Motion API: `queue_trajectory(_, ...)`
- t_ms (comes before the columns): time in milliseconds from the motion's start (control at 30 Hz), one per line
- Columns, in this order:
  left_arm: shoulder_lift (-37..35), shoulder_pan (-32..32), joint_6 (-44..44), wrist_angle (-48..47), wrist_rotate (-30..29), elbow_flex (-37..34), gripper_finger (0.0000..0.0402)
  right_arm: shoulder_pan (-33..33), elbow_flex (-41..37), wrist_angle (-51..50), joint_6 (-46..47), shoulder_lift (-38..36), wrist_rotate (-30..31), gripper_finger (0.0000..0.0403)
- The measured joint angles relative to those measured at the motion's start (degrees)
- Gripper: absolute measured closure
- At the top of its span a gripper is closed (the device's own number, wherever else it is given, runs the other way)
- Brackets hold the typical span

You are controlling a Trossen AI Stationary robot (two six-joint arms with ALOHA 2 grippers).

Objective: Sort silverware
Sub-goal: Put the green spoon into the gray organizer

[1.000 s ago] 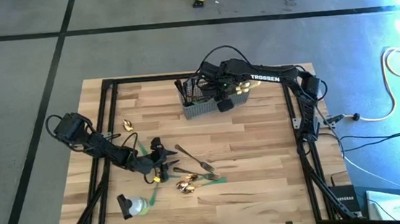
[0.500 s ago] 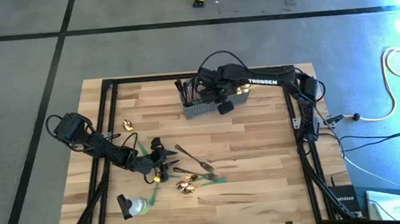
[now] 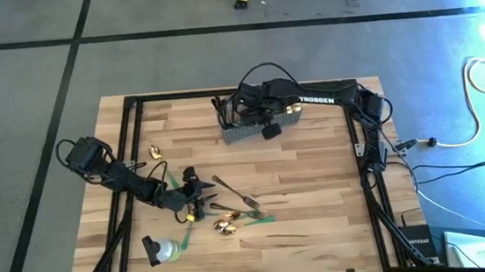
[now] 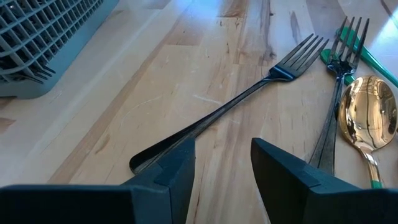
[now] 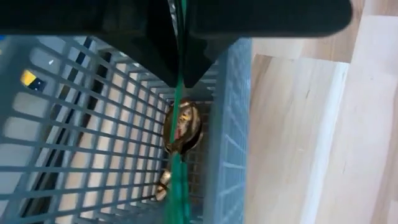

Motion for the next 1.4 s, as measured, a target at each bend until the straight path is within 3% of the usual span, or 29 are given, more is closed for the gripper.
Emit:
queue_trajectory(833, 0.00, 0.00, 0.22, 0.01, -0.02, 0.00, 0.0260, 0.01, 13.30, -17.20, 2.10, -0.17, 1.87, 0.0403)
queue_trajectory(1233, 0.00, 0.00, 0.24, 0.00, -0.02, 0.00, 0.0260, 0.01, 23.86, -28.20, 4.75, -0.40, 0.46, 0.0403)
queue_trajectory(1400, 0.00, 0.01, 0.24, 0.01, -0.02, 0.00, 0.0260, -0.01, 24.33, -31.37, 5.69, -2.64, 0.48, 0.0403)
